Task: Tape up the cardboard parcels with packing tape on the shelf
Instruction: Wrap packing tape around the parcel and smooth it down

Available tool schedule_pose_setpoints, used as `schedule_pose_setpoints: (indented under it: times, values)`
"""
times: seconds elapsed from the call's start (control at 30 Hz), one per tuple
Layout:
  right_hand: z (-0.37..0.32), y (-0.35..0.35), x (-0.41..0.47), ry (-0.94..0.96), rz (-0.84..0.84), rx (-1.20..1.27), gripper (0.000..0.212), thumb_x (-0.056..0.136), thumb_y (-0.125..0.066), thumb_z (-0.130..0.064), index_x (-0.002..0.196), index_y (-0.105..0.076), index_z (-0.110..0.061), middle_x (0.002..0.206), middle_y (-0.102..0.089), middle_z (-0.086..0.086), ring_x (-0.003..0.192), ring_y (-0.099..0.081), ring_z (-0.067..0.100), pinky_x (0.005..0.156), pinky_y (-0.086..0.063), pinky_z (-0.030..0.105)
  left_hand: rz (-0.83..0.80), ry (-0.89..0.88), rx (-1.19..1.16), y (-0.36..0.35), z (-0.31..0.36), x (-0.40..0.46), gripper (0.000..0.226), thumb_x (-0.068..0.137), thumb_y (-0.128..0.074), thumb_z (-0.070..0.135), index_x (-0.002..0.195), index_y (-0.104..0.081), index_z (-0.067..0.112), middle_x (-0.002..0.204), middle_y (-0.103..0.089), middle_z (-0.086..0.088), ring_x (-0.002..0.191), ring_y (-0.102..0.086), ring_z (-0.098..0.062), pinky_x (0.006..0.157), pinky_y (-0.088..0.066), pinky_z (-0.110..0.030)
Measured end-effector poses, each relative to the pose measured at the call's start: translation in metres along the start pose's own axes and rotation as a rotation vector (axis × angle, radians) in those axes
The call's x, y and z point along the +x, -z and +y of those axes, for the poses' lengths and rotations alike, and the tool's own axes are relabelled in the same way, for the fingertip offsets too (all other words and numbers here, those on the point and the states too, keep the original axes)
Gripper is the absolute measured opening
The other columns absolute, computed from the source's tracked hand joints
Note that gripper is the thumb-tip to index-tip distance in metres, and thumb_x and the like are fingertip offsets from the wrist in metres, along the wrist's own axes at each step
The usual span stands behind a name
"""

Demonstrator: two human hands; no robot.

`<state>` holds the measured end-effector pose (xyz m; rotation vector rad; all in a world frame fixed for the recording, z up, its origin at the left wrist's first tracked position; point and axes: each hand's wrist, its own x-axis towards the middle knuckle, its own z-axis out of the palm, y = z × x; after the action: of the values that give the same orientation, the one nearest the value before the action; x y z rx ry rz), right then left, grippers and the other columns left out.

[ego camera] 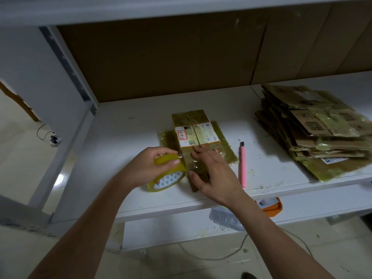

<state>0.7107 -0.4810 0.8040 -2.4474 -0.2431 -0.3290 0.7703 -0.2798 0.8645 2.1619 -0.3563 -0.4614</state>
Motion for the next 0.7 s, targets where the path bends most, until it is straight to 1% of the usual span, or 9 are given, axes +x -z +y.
schedule_pose_setpoints:
  times: [0.07,0.13,0.2,0.3,0.4,0.5,0.57,0.63,0.7]
  values:
    - [0.0007,-0.0002,-0.0003,-0.001,0.011,-0.003,0.059,0.085,-0.043,-0.053,0.13,-0.056,-0.018,0.144,-0.049,-0.006,0.139,-0.034,0.007,0.119,-0.015,0.025,0.016,0.038,-0.012,0.0024,-0.001,-0.0005,0.028,0.086,-0.071,0.037,0.112,-0.069,0.026,0.105,-0.069,0.002,0.094,-0.068,-0.016,0.058,-0.06,-0.032]
    - [0.0027,0.0031,-0.0006,0.004,0.002,-0.001,0.056,0.086,-0.042,-0.053,0.128,-0.057,-0.02,0.143,-0.05,-0.008,0.139,-0.034,0.005,0.117,-0.012,0.02,0.025,0.077,0.086,0.0064,-0.003,-0.0007,0.028,0.083,-0.074,0.041,0.106,-0.07,0.026,0.103,-0.066,0.002,0.088,-0.067,-0.017,0.048,-0.055,-0.028]
    - [0.0046,0.0063,-0.0009,0.019,-0.012,-0.006,0.055,0.087,-0.041,-0.054,0.129,-0.056,-0.021,0.144,-0.049,-0.01,0.139,-0.033,0.003,0.114,-0.008,0.014,0.047,0.116,0.217,0.0082,-0.0069,-0.0009,0.027,0.079,-0.074,0.05,0.096,-0.07,0.03,0.105,-0.063,0.005,0.081,-0.068,-0.017,0.052,-0.059,-0.032]
    - [0.0064,0.0074,-0.0015,0.017,-0.011,-0.004,0.052,0.09,-0.041,-0.054,0.128,-0.057,-0.022,0.143,-0.049,-0.012,0.138,-0.033,0.001,0.113,-0.007,0.012,0.057,0.141,0.275,0.0065,-0.0082,-0.0019,0.028,0.073,-0.073,0.061,0.087,-0.068,0.037,0.109,-0.06,0.01,0.072,-0.071,-0.017,0.06,-0.06,-0.037]
    - [0.0091,0.0074,-0.0011,0.017,-0.012,0.001,0.048,0.093,-0.042,-0.052,0.126,-0.058,-0.022,0.142,-0.05,-0.011,0.137,-0.035,0.002,0.113,-0.009,0.013,0.042,0.186,0.378,0.0047,-0.0037,-0.003,0.039,0.073,-0.068,0.068,0.094,-0.065,0.035,0.102,-0.062,0.012,0.063,-0.069,-0.012,0.062,-0.052,-0.028]
    - [0.0082,0.006,0.0018,-0.014,0.004,0.043,0.048,0.093,-0.04,-0.054,0.121,-0.061,-0.02,0.138,-0.054,-0.01,0.135,-0.039,0.003,0.111,-0.018,0.012,0.04,0.229,0.468,0.0031,-0.0024,-0.0011,0.05,0.072,-0.064,0.075,0.102,-0.064,0.036,0.097,-0.063,0.012,0.07,-0.065,-0.007,0.067,-0.048,-0.025]
    - [0.0057,0.0033,0.0038,-0.042,0.031,0.095,0.047,0.094,-0.04,-0.053,0.115,-0.063,-0.019,0.133,-0.058,-0.008,0.132,-0.043,0.005,0.111,-0.026,0.02,0.028,0.246,0.36,0.0038,-0.0044,-0.0018,0.043,0.077,-0.061,0.072,0.098,-0.065,0.035,0.095,-0.066,0.01,0.061,-0.068,-0.008,0.065,-0.051,-0.025]
    - [0.0043,0.0012,0.005,-0.049,0.046,0.117,0.041,0.095,-0.043,-0.049,0.112,-0.064,-0.018,0.13,-0.06,-0.007,0.13,-0.044,0.005,0.111,-0.023,0.019,0.04,0.256,0.203,0.0045,-0.006,-0.0055,0.03,0.086,-0.059,0.061,0.095,-0.066,0.033,0.1,-0.067,0.006,0.055,-0.069,-0.011,0.057,-0.052,-0.022]
    - [0.0054,0.0004,0.005,-0.041,0.046,0.107,0.035,0.096,-0.047,-0.044,0.112,-0.064,-0.018,0.13,-0.06,-0.007,0.13,-0.045,0.006,0.111,-0.025,0.019,0.102,0.234,0.216,0.0035,-0.0061,-0.0074,0.022,0.091,-0.058,0.052,0.093,-0.067,0.032,0.107,-0.062,0.008,0.049,-0.068,-0.011,0.058,-0.054,-0.024]
